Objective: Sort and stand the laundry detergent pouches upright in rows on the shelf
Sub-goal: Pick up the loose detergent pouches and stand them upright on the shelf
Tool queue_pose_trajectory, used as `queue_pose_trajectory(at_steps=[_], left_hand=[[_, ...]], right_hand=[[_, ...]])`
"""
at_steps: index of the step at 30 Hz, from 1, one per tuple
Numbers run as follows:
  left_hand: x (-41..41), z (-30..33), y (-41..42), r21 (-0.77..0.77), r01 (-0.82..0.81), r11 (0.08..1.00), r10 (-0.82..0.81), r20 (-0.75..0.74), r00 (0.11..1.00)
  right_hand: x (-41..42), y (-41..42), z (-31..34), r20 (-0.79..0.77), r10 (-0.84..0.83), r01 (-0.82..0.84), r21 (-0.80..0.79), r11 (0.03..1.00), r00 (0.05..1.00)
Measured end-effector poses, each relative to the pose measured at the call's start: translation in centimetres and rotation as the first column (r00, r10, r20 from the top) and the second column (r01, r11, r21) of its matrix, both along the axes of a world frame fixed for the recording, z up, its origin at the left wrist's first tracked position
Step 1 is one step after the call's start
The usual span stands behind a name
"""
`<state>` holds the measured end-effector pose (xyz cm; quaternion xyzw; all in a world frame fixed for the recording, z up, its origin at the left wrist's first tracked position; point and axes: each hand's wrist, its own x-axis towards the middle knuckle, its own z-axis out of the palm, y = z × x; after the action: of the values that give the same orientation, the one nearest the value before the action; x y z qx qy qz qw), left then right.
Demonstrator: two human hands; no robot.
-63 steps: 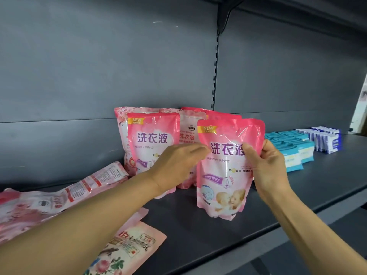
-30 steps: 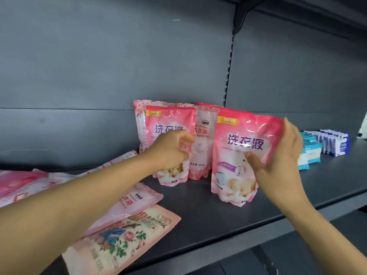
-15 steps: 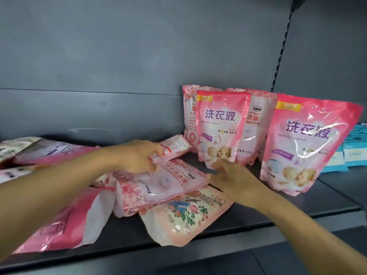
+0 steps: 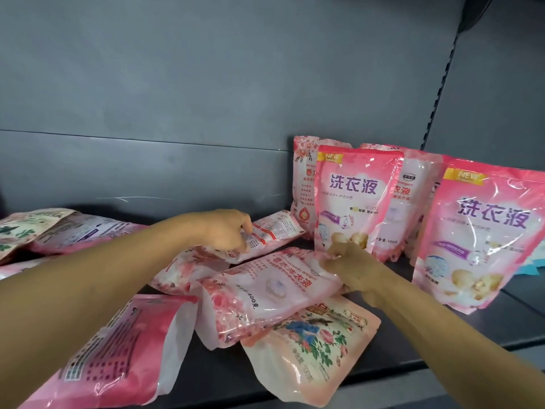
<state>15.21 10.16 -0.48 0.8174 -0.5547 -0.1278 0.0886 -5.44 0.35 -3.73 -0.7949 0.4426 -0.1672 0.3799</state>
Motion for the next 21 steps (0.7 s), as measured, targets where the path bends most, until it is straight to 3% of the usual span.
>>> queue_pose_trajectory(at_steps=[4, 6, 10, 13, 15, 18, 21], left_hand=[[0.4, 0.1, 0.6, 0.155, 0.054, 0.986, -0.051, -0.022, 0.998], [0.4, 0.1, 0.9, 0.150, 0.063, 0.987, -0.061, -0.023, 0.998], [0.3, 0.1, 1.5, 0.188, 0.081, 0.979, -0.082, -0.002, 0.997], [0.3, -0.2, 2.2, 0.215, 0.076, 0.974, -0.112, 0.160, 0.981], [-0.1, -0.6, 2.7, 0.128, 0.061, 0.990, -0.098, 0.308, 0.946], [-1.7, -1.7, 3.0, -0.055, 0.033, 0.998, 0.002, 0.543, 0.840], [-2.8, -2.9, 2.5, -0.104, 0.054, 0.993, 0.035, 0.704, 0.709]], right_hand=[[-1.4, 0.5, 1.2, 0.335, -0.111, 0.088, 0.081, 0.993, 0.936], [-1.8, 0.5, 2.2, 0.479, -0.118, 0.082, 0.095, 0.992, 0.870], [-2.5, 0.8, 4.6, 0.616, -0.072, 0.079, 0.016, 0.997, 0.784], [-2.9, 1.4, 6.7, 0.703, -0.043, 0.089, -0.030, 0.996, 0.710], [-3.1, 1.6, 7.9, 0.735, -0.028, 0.104, -0.058, 0.993, 0.677], [-3.2, 0.9, 8.8, 0.731, -0.024, 0.149, -0.108, 0.983, 0.682], [-3.6, 0.2, 9.4, 0.715, -0.043, 0.228, -0.166, 0.959, 0.698]])
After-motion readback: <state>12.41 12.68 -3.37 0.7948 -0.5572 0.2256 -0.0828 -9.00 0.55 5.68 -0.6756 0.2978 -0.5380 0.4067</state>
